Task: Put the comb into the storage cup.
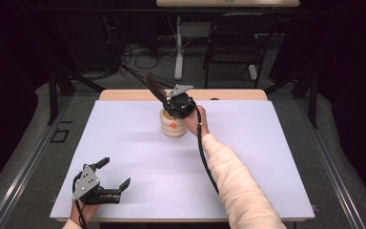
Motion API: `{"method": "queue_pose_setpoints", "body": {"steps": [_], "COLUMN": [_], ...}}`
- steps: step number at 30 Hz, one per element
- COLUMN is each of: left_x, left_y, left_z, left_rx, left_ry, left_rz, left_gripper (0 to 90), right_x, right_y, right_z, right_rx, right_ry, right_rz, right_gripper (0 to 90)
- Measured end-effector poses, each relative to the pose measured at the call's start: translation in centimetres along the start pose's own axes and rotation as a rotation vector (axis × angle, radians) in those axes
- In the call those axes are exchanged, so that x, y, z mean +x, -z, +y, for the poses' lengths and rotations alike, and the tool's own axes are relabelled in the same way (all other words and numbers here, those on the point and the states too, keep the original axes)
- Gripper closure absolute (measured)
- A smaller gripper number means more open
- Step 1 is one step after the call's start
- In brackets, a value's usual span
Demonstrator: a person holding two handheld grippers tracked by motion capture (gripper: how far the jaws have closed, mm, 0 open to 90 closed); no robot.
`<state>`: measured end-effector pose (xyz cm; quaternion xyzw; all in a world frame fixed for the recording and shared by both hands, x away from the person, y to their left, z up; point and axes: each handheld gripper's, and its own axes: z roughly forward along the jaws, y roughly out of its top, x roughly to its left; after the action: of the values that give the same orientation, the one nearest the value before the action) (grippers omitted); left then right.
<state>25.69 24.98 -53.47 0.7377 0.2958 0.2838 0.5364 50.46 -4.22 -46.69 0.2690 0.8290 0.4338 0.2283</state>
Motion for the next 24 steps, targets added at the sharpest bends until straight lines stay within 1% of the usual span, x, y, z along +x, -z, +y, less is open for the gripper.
{"method": "queue_pose_setpoints", "body": {"steps": [2,4,8,12,16,18,20,22,23,24], "left_x": [0.0,0.0,0.0,0.0,0.0,0.0,0.0,0.0,0.0,0.0], "left_y": [0.0,0.0,0.0,0.0,0.0,0.0,0.0,0.0,0.0,0.0], "left_z": [0.0,0.0,0.0,0.0,0.0,0.0,0.0,0.0,0.0,0.0], "left_rx": [0.002,0.001,-0.001,0.001,-0.001,-0.001,0.0,-0.002,0.0,0.0], "left_ry": [0.0,0.0,0.002,0.001,0.001,0.001,0.001,0.002,0.0,0.0], "left_rz": [0.001,0.001,0.0,0.001,-0.001,0.0,0.001,0.0,0.0,-0.001], "left_gripper": [0.2,0.3,0.3,0.3,0.3,0.3,0.3,0.3,0.3,0.3], "right_x": [0.0,0.1,0.1,0.2,0.3,0.4,0.4,0.3,0.3,0.3], "right_y": [-0.2,-0.4,-0.8,-1.1,-1.2,-1.2,-1.0,-0.8,-0.6,-0.4], "right_z": [-0.1,-0.3,-0.5,-0.7,-0.9,-1.0,-1.0,-0.9,-0.7,-0.6], "right_rx": [0.006,0.008,0.024,0.048,0.068,0.075,0.077,0.074,0.079,0.078], "right_ry": [0.006,-0.001,0.004,-0.001,0.009,0.006,0.001,-0.008,-0.014,-0.01], "right_rz": [-0.004,-0.004,0.001,0.005,0.005,0.004,0.004,0.005,-0.001,0.006], "right_gripper": [71.6,71.6,71.6,71.4,71.2,70.4,65.3,57.4,53.8,51.4]}}
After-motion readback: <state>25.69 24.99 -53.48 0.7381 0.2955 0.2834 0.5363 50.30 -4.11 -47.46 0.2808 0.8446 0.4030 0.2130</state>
